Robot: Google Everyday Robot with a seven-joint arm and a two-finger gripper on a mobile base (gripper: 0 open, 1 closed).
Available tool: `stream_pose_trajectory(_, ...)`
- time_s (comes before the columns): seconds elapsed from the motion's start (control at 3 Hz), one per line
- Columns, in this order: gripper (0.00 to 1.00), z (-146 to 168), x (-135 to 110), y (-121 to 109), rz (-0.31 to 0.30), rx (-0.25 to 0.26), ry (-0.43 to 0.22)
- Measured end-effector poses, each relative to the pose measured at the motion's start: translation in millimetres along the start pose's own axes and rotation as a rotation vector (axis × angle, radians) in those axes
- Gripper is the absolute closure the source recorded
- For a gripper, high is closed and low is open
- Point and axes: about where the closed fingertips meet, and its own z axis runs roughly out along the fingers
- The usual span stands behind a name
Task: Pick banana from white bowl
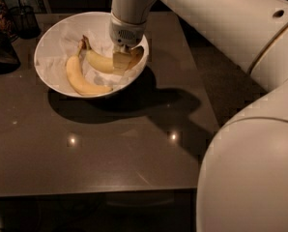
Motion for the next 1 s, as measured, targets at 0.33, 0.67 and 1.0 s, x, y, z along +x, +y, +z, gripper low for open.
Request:
stream_pose_trajectory(0.33, 1.00, -15, -4, 20, -0.013, 0.020, -0.024)
stream_pose_trajectory(0.67, 1.00, -35, -8, 55, -0.022, 0.046, -0.063)
stream_pose_trajectory(1.0, 1.00, -47, -10, 83, -0.022, 0.063, -0.095)
